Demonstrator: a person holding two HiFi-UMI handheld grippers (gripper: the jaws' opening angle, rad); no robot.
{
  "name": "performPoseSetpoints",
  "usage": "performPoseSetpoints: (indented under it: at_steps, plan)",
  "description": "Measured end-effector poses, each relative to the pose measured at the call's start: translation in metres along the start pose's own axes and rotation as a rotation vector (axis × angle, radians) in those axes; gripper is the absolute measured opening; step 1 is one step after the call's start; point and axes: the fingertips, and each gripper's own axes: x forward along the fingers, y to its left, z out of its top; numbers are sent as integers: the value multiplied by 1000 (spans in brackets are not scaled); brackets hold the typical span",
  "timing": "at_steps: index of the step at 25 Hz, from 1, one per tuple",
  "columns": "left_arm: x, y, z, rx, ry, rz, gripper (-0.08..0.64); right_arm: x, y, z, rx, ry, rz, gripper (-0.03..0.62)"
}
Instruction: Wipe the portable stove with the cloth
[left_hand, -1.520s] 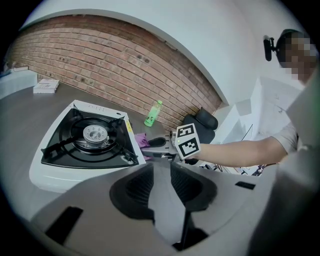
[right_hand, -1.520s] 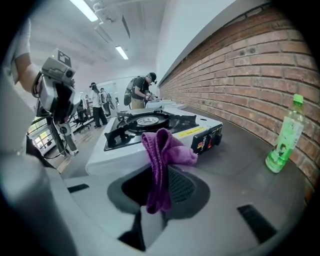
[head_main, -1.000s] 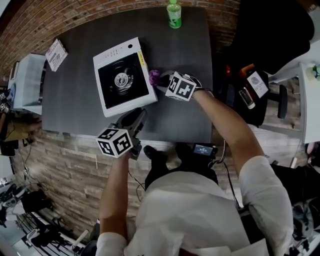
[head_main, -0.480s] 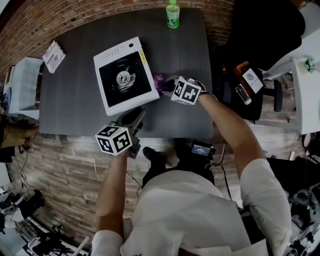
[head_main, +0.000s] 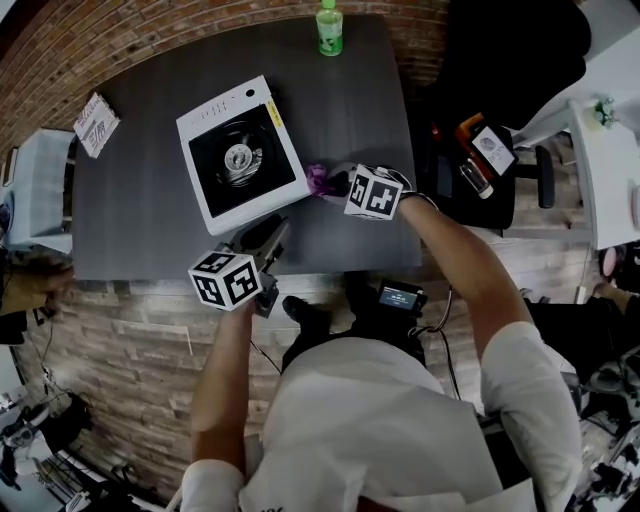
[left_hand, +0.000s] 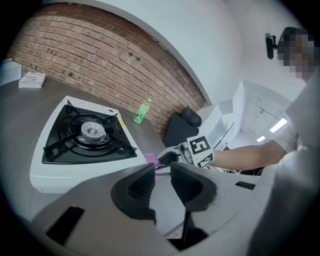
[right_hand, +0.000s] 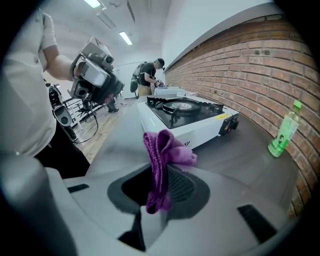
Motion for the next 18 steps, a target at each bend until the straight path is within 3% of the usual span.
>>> performPoseSetpoints:
  at_steps: [18]
  plan:
    - [-24, 8, -14, -32, -30, -35, 104, -20, 59, -14, -16, 62, 9, 86]
